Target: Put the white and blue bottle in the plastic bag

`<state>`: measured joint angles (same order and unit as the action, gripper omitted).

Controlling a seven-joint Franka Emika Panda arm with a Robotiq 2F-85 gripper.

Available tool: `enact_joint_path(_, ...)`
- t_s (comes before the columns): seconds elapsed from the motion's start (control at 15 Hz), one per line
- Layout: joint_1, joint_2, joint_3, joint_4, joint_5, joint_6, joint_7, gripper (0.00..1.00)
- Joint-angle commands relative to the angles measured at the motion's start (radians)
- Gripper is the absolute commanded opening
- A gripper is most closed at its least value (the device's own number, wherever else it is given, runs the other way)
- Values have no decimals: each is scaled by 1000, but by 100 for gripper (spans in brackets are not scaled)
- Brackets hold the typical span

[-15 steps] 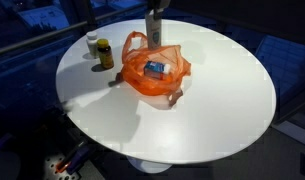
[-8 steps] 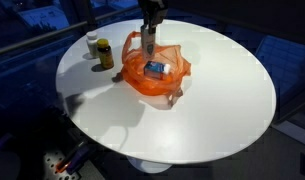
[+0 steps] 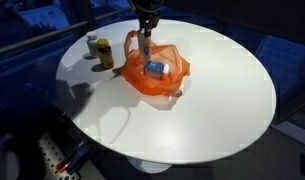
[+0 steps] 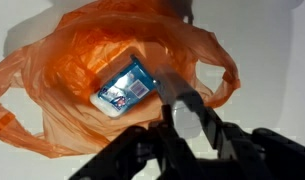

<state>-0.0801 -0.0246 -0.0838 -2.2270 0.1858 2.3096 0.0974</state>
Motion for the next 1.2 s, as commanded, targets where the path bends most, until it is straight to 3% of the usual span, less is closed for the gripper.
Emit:
enact_joint_path(0.0,9,36,10,30,-9,28,12,11)
enact_joint_path(0.47,13,74,13,32,-25,34,19,14)
enact_joint_path(0.53,13,70,13,32,-22,29,14,57)
enact_joint_path(0.73,12,43,14,29,-17,11,2,74)
enact_joint_path(0.93,12,4,15,30,-15,-5,-3,99)
enact_joint_path(1.13,14,-47,15,35,-15,-49,-4,100)
